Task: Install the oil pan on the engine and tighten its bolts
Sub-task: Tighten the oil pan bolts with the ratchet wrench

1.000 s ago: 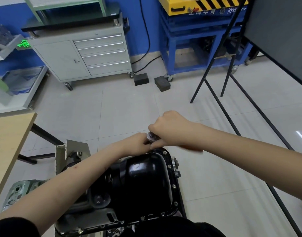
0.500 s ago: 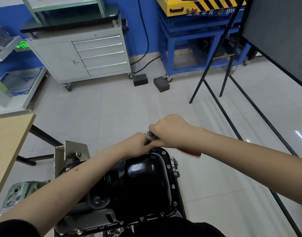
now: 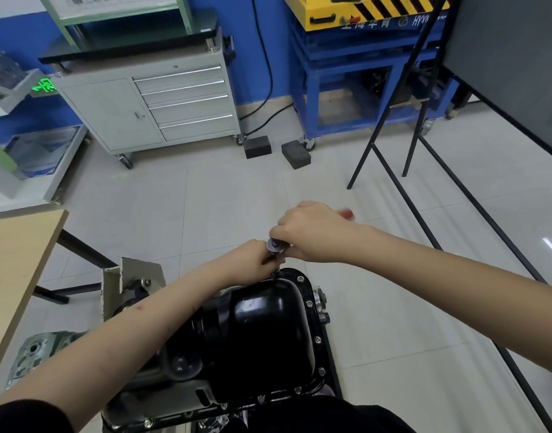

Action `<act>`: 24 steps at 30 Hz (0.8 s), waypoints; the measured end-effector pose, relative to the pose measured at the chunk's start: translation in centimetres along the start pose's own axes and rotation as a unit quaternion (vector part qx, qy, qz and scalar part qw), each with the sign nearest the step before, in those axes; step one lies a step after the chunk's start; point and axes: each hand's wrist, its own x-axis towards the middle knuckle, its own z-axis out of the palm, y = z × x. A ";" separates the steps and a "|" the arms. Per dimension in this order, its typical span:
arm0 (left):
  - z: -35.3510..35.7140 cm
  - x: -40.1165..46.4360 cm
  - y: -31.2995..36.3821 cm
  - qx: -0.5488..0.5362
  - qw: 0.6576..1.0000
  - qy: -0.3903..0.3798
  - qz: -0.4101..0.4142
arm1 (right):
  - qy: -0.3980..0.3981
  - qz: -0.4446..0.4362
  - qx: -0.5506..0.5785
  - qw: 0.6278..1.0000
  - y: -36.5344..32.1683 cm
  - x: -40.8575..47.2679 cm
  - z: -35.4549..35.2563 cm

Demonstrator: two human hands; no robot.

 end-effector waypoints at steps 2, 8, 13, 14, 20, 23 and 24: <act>0.0 0.1 0.1 0.005 1.000 -0.006 0.003 | 0.026 -0.042 -0.034 0.998 0.1 0.1 0.1; 0.1 -0.2 -0.2 -0.030 0.999 -0.019 -0.037 | 0.013 -0.011 0.008 1.000 -0.5 0.1 -0.1; 0.1 -0.1 0.2 -0.036 0.999 -0.004 -0.031 | 0.005 0.003 0.017 1.000 -0.5 0.3 0.1; 0.1 0.0 0.2 -0.037 0.999 -0.003 -0.030 | 0.012 -0.009 0.006 1.000 -0.4 0.4 0.1; -0.4 0.3 0.3 -0.047 0.998 -0.027 -0.018 | 0.018 0.063 0.069 0.995 -0.7 0.2 0.1; -0.6 0.3 0.3 -0.059 0.998 -0.028 -0.022 | 0.002 0.123 0.155 0.980 -1.8 -0.1 0.8; -0.5 0.2 0.2 -0.065 0.997 -0.023 -0.021 | -0.001 0.121 0.152 0.981 -1.7 -0.2 0.9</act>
